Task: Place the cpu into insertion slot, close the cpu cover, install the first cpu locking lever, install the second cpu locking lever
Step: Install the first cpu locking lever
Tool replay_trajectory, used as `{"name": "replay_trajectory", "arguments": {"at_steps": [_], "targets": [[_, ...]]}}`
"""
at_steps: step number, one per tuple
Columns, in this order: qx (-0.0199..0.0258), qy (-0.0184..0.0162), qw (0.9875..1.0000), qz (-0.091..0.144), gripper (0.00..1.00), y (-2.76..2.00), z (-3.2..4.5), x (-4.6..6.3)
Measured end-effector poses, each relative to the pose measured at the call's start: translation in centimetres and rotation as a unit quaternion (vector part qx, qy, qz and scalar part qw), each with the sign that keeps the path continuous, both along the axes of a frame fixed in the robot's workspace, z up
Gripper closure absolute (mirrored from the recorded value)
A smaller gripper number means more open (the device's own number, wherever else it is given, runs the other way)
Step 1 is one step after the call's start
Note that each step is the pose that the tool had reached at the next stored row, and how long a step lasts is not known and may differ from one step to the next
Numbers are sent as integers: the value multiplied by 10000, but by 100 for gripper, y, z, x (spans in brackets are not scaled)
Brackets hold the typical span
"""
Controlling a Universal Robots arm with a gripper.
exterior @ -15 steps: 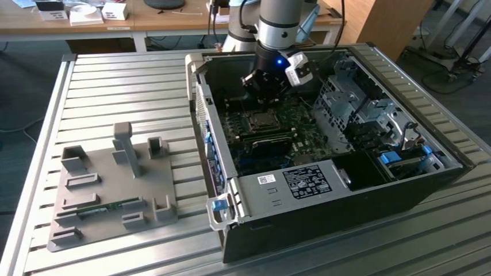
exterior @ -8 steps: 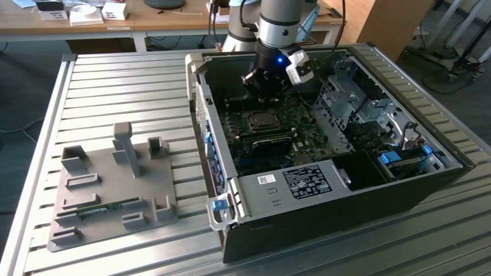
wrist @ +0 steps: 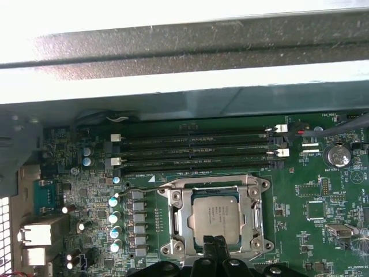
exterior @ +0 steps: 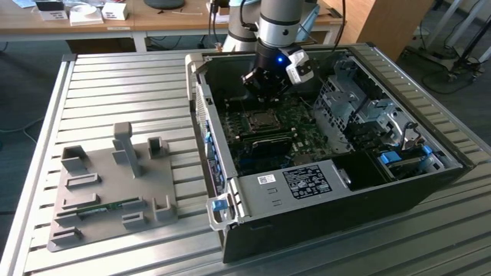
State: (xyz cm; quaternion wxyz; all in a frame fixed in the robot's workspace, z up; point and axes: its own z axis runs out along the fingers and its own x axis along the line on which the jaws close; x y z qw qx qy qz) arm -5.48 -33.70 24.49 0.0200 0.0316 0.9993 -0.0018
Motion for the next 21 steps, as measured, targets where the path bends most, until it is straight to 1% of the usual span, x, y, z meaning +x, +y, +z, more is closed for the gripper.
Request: {"name": "replay_trajectory", "arguments": {"at_steps": [1, 3, 16, 19, 21], "targets": [[0, -1, 10000, 0, 90, 0, 0, -1], [0, -23, 10000, 0, 90, 0, 0, -12], [-1, -21, 10000, 0, 90, 0, 6, -12], [-2, -19, 10000, -1, 90, 0, 19, -13], [-1, -18, 10000, -1, 90, 0, 45, -12]]}}
